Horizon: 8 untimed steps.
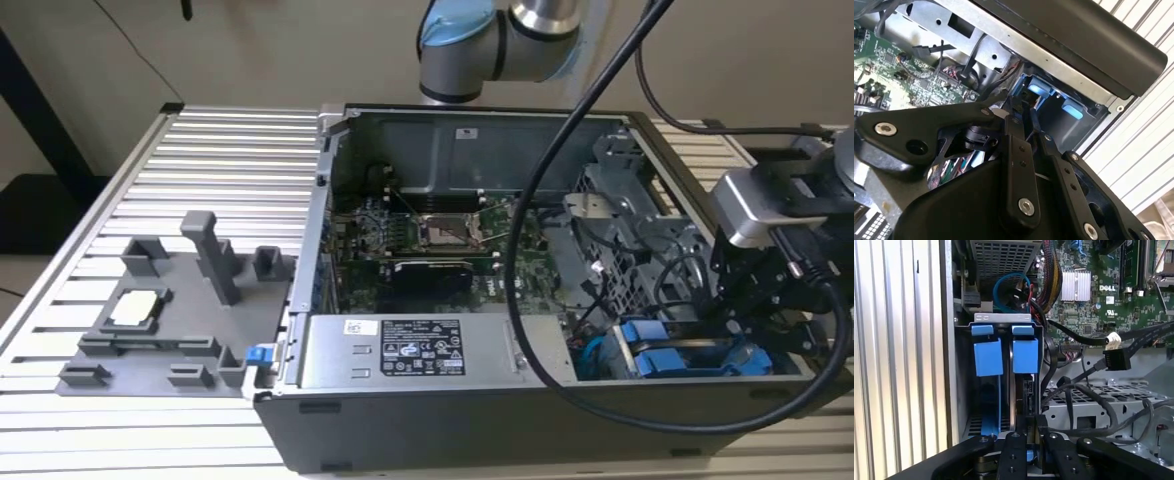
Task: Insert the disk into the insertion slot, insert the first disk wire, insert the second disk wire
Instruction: 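Insert the first disk wire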
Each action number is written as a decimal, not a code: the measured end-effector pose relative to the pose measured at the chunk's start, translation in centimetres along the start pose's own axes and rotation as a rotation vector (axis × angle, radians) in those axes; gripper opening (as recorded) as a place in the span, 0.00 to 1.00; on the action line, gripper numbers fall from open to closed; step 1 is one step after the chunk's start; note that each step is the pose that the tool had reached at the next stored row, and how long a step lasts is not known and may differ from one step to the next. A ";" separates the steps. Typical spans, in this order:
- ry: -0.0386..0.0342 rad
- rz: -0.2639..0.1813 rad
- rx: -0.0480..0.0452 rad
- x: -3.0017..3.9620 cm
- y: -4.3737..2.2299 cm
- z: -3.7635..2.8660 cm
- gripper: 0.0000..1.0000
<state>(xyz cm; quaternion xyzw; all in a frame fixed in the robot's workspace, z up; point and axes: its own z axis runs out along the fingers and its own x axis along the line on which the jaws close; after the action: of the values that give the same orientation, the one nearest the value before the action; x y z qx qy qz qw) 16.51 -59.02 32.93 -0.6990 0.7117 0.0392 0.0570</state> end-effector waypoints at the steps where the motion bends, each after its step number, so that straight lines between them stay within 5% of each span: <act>1: -0.0007 0.000 0.0000 0.01 0.01 0.06 0.19; 8: -0.0009 0.000 -0.0002 0.02 0.01 0.11 0.19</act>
<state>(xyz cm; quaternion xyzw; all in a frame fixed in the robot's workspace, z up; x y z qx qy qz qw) 16.50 -59.02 32.82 -0.6990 0.7117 0.0395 0.0573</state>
